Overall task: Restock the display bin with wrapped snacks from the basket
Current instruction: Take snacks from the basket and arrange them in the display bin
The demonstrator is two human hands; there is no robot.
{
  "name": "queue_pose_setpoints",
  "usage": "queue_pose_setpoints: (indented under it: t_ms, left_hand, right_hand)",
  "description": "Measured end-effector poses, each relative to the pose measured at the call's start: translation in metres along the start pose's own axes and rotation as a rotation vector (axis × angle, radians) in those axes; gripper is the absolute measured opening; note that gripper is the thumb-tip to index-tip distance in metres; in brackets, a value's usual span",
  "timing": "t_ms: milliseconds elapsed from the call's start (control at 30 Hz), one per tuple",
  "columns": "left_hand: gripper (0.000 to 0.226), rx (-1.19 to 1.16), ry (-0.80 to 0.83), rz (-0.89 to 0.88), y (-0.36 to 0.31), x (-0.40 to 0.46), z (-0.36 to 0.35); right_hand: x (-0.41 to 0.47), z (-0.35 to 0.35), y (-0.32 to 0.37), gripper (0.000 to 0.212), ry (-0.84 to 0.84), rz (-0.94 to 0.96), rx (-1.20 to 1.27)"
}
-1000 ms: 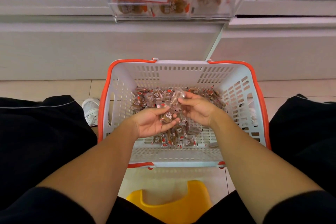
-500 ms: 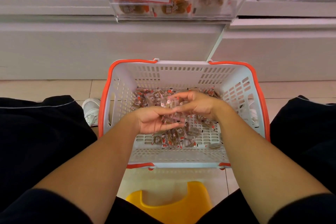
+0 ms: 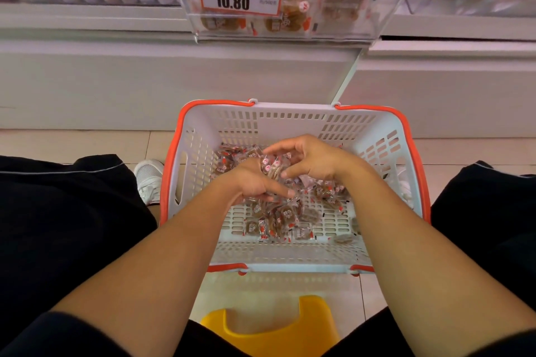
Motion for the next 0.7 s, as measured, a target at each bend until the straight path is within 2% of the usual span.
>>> queue_pose_setpoints:
  t_ms: [67, 233, 333, 400, 500, 600, 633, 700]
  left_hand:
    - [0.089, 0.08, 0.06, -0.025, -0.015, -0.012, -0.008]
    - [0.081, 0.366, 0.158, -0.153, -0.09, -0.064, -0.026]
    - [0.076, 0.676, 0.182, -0.339, -0.156, -0.113, -0.041]
    - [0.074, 0.758, 0.172, -0.495, -0.202, -0.149, -0.051]
    - [0.077, 0.691, 0.158, -0.7, -0.265, -0.195, -0.061]
    - [0.091, 0.532, 0.178, -0.783, -0.319, -0.207, -0.055]
    - [0.089, 0.492, 0.15, -0.784, -0.334, -0.203, -0.047]
    - [0.068, 0.48, 0.053, -0.798, -0.356, -0.188, -0.03]
  right_hand:
    - [-0.009, 0.011, 0.01, 0.052, -0.017, 0.002, -0.093]
    - [-0.048, 0.056, 0.071, 0.041, -0.11, 0.026, -0.301]
    - [-0.082, 0.085, 0.138, 0.04, -0.175, 0.149, -0.516]
    - [-0.112, 0.11, 0.185, 0.038, -0.267, 0.261, -0.669]
    - [-0.149, 0.16, 0.242, 0.034, -0.445, 0.395, -0.791]
    - [-0.157, 0.216, 0.26, 0.034, -0.536, 0.341, -0.822]
    - [-0.154, 0.231, 0.259, 0.033, -0.54, 0.3, -0.83]
    - [-0.144, 0.252, 0.251, 0.032, -0.541, 0.211, -0.886]
Point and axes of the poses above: each hand's wrist, its own x-axis towards the middle knuckle, its own z-axis out of the back of the hand, y = z × x, the point moved 9 cm from there along x, towards the middle knuckle, and after that the axes turned 12 degrees about -x, right-handed, at the moved point
